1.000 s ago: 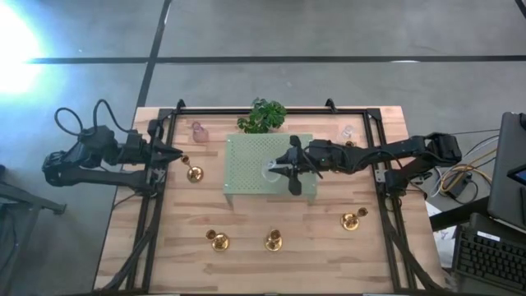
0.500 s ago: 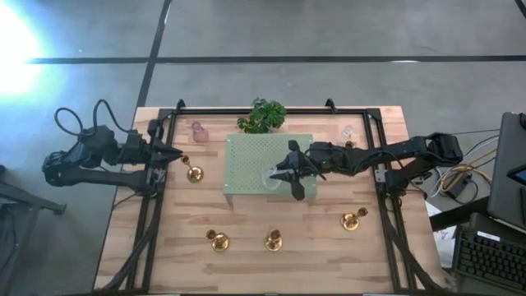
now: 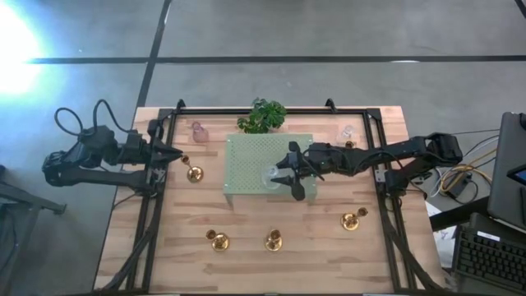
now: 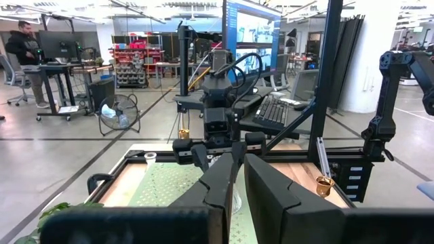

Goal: Pick & Place candle stick holders
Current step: Put the transparent candle holder on the shelf

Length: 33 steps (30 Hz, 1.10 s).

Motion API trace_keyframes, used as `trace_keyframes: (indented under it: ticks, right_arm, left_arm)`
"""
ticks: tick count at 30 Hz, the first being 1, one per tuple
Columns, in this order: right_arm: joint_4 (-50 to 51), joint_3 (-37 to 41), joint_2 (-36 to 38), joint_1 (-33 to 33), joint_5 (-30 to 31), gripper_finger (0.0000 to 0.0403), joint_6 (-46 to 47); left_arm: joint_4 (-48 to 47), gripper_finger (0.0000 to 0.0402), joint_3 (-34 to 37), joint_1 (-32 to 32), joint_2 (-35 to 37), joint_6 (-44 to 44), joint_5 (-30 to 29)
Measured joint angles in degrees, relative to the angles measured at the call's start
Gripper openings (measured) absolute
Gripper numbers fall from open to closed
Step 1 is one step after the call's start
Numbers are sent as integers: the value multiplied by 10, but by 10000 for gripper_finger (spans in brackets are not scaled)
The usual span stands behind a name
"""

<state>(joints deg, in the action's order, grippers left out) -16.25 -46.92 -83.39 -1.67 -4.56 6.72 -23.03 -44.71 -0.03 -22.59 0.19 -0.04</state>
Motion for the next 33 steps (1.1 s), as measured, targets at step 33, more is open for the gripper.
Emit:
trace_keyframes:
  ticks: [33]
  right_arm:
    - [410,-24,407,-9,456,183,-66]
  left_arm:
    - [0,45,0,0,0,0,0]
